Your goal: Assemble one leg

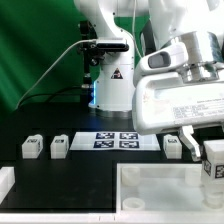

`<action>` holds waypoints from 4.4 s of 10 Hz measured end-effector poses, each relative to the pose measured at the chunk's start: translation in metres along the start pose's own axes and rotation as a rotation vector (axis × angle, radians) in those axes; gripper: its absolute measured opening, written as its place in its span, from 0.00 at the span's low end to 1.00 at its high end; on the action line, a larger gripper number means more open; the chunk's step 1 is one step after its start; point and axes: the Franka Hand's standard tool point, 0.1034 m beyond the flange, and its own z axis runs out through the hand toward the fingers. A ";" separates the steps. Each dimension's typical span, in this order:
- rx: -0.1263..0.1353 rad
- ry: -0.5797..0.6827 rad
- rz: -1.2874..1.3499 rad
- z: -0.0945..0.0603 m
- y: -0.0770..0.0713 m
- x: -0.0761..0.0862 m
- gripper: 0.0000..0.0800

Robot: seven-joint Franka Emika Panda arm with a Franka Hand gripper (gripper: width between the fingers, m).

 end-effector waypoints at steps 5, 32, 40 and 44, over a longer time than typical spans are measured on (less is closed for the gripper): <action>-0.004 0.003 0.004 0.009 0.002 -0.012 0.36; 0.116 -0.650 0.082 0.008 -0.001 -0.007 0.81; 0.104 -0.629 0.088 0.014 0.006 -0.006 0.37; 0.077 -0.625 0.176 0.015 0.007 -0.006 0.37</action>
Offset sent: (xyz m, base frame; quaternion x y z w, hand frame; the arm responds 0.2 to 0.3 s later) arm -0.0039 -0.0003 -0.0099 -0.0046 0.0126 0.0031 0.9999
